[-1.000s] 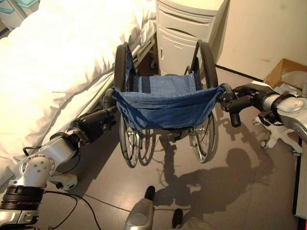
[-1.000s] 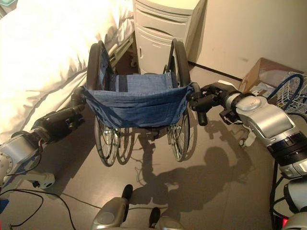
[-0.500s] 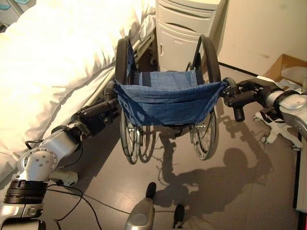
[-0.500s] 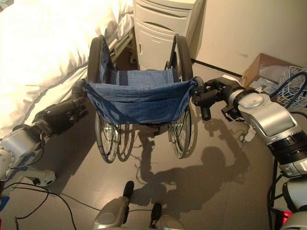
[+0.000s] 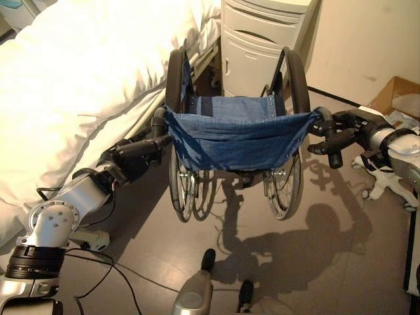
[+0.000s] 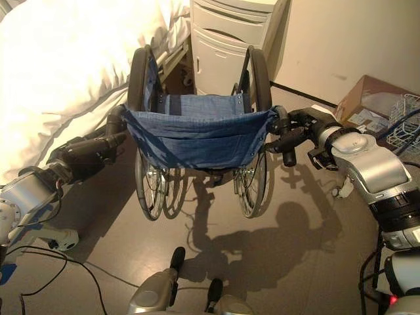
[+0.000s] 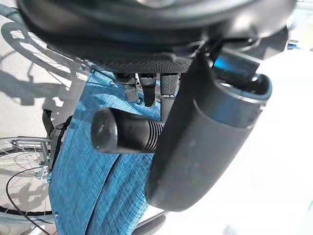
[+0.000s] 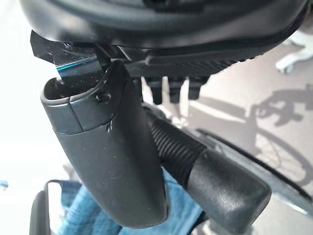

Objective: Push the wheelchair next to the bed

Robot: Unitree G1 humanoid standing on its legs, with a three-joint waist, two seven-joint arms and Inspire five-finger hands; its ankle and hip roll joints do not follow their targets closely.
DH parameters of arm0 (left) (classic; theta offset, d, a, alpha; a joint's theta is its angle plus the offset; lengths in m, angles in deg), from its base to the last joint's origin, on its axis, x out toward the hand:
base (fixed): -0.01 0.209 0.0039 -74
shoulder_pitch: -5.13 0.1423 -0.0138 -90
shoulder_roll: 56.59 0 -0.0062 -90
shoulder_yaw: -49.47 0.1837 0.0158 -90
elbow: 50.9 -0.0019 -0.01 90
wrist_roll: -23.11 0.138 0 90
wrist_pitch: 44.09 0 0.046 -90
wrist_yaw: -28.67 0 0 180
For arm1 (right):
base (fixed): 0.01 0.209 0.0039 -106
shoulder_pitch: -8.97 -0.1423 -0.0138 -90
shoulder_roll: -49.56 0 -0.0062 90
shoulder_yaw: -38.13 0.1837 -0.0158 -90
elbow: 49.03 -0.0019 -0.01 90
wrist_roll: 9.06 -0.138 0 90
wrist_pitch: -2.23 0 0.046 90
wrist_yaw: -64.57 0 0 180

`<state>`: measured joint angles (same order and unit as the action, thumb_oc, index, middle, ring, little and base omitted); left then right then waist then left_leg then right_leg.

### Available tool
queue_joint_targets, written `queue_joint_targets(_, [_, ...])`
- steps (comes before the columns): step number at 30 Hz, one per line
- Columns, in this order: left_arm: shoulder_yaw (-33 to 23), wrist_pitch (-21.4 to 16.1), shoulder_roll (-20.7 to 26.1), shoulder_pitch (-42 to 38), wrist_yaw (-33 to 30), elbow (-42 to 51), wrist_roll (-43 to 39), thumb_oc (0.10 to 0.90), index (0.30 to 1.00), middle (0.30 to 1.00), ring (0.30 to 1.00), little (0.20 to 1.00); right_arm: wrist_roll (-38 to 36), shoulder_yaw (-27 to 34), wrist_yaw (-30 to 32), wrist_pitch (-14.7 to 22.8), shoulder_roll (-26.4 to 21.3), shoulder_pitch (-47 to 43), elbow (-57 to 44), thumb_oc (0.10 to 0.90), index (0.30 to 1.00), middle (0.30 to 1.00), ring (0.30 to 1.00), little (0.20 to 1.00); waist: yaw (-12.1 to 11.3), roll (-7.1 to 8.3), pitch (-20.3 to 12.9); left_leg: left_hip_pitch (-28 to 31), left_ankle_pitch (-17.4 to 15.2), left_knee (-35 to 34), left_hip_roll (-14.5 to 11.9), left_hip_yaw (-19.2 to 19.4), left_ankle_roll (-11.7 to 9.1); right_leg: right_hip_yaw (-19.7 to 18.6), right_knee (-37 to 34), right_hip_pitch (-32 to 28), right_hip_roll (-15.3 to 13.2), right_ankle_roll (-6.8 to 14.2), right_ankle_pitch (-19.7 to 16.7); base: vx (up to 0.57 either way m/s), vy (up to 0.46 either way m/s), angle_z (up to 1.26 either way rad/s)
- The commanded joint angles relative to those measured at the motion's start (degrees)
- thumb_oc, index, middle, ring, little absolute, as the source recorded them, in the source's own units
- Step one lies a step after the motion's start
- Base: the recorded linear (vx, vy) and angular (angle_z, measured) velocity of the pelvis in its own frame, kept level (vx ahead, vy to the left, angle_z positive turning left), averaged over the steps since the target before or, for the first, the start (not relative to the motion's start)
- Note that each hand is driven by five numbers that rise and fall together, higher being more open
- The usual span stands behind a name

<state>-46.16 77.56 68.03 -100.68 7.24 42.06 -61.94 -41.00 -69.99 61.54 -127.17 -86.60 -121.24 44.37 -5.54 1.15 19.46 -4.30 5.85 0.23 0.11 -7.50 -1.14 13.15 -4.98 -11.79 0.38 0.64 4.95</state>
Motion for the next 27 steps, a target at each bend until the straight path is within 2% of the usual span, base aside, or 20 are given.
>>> queue_joint_targets(1, [-10.77, -10.81, 5.50, 0.16, 0.86, -1.06, 1.05, 0.800, 0.900, 0.900, 0.900, 0.900, 1.56, 2.93, 5.81, 10.63, -0.96, -0.96, -2.76, 0.800, 0.900, 0.900, 0.900, 0.900, -2.53, 0.27, -17.00, 6.51, -1.07, -3.09, -2.32, 3.60, -3.06, -0.92, 2.97, 4.90, -6.70, 4.98, -6.26, 0.00, -0.009, 0.03])
queue_joint_targets(3, [-12.23, -10.92, 5.99, 0.83, 1.03, -1.78, 0.95, 0.800, 0.900, 0.900, 0.900, 0.900, 1.84, 5.00, 5.97, 11.00, -1.79, 0.71, -2.78, 0.800, 0.900, 0.900, 0.900, 0.900, -2.20, 0.18, -17.01, 6.37, -0.89, -3.19, -2.37, 3.78, -3.04, -1.08, 2.95, 5.15, -6.66, 4.96, -6.47, -0.01, -0.004, 0.05])
queue_joint_targets(7, [-16.34, -10.93, 6.38, 3.87, 1.51, -2.48, 0.35, 0.800, 0.900, 0.900, 0.900, 0.900, 1.09, 12.76, 7.70, 11.98, -4.01, 7.25, -3.78, 0.800, 0.900, 0.900, 0.900, 0.900, -1.12, -0.02, -16.96, 6.59, -0.98, -3.76, -2.71, 4.53, -3.07, -1.58, 2.76, 5.52, -6.58, 5.01, -6.47, -0.02, -0.003, 0.08])
queue_joint_targets(11, [-19.11, -11.15, 5.83, 6.44, 1.81, -1.90, 1.06, 0.800, 0.900, 0.900, 0.900, 0.900, -0.24, 21.16, 9.91, 12.83, -4.13, 14.53, -5.20, 0.800, 0.900, 0.900, 0.900, 0.900, -0.18, -0.05, -16.84, 6.80, -1.19, -4.09, -2.96, 5.17, -3.11, -2.05, 2.75, 5.80, -6.51, 5.08, -6.35, 0.00, -0.010, 0.17])
queue_joint_targets(16, [-22.80, -11.63, 4.84, 9.55, 1.46, -0.56, 3.50, 0.800, 0.900, 0.900, 0.900, 0.900, 0.22, 29.92, 10.12, 12.79, -2.28, 23.43, -7.42, 0.800, 0.900, 0.900, 0.900, 0.900, 0.81, -0.11, -16.92, 7.05, -1.36, -4.49, -3.08, 5.68, -3.07, -2.50, 2.63, 6.00, -6.40, 5.14, -6.24, 0.01, -0.008, 0.22])
queue_joint_targets(19, [-26.44, -13.42, 4.22, 12.28, 1.47, 0.43, 4.43, 0.800, 0.900, 0.900, 0.900, 0.900, 0.96, 35.54, 11.31, 13.46, 0.75, 30.20, -8.45, 0.800, 0.900, 0.900, 0.900, 0.900, 1.24, -0.26, -16.81, 7.12, -1.36, -4.69, -3.24, 5.97, -3.11, -2.81, 2.53, 6.02, -6.30, 5.05, -6.12, 0.02, -0.002, 0.20])
queue_joint_targets(22, [-28.10, -13.26, 4.03, 13.10, 1.23, 0.47, 4.21, 0.800, 0.900, 0.900, 0.900, 0.900, 1.84, 37.77, 12.42, 14.13, 2.50, 32.43, -8.09, 0.800, 0.900, 0.900, 0.900, 0.900, 1.29, -0.34, -16.70, 7.09, -1.38, -4.67, -3.29, 5.99, -3.16, -2.79, 2.59, 6.04, -6.29, 5.02, -6.00, 0.01, -0.003, 0.02])
queue_joint_targets(27, [-30.02, -12.00, 2.64, 15.67, 2.00, -0.48, 4.98, 0.800, 0.900, 0.900, 0.900, 0.900, 2.15, 41.60, 16.20, 12.35, 4.34, 36.17, -8.51, 0.800, 0.900, 0.900, 0.900, 0.900, 1.64, -0.50, -16.44, 6.99, -1.53, -4.31, -3.43, 6.20, -3.23, -2.91, 2.98, 6.43, -6.37, 5.02, -5.77, 0.00, 0.000, 0.00])
